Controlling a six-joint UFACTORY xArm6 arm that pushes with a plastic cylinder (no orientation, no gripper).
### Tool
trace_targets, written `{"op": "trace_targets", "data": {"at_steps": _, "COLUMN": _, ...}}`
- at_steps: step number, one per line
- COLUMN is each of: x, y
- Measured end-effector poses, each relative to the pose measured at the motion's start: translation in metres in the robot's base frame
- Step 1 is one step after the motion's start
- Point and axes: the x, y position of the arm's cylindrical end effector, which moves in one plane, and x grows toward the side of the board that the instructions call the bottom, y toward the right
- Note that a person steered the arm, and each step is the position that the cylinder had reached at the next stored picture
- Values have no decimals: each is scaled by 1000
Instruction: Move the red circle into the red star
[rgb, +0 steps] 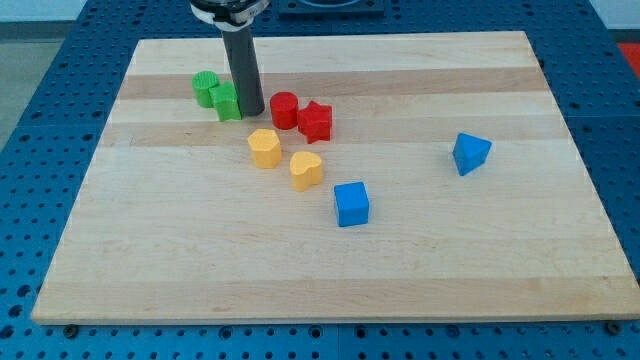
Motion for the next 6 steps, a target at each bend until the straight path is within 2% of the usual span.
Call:
{"op": "trace_targets", "data": {"at_steps": 4, "x": 13, "y": 39}}
{"op": "trace_targets", "data": {"at_steps": 6, "x": 43, "y": 39}}
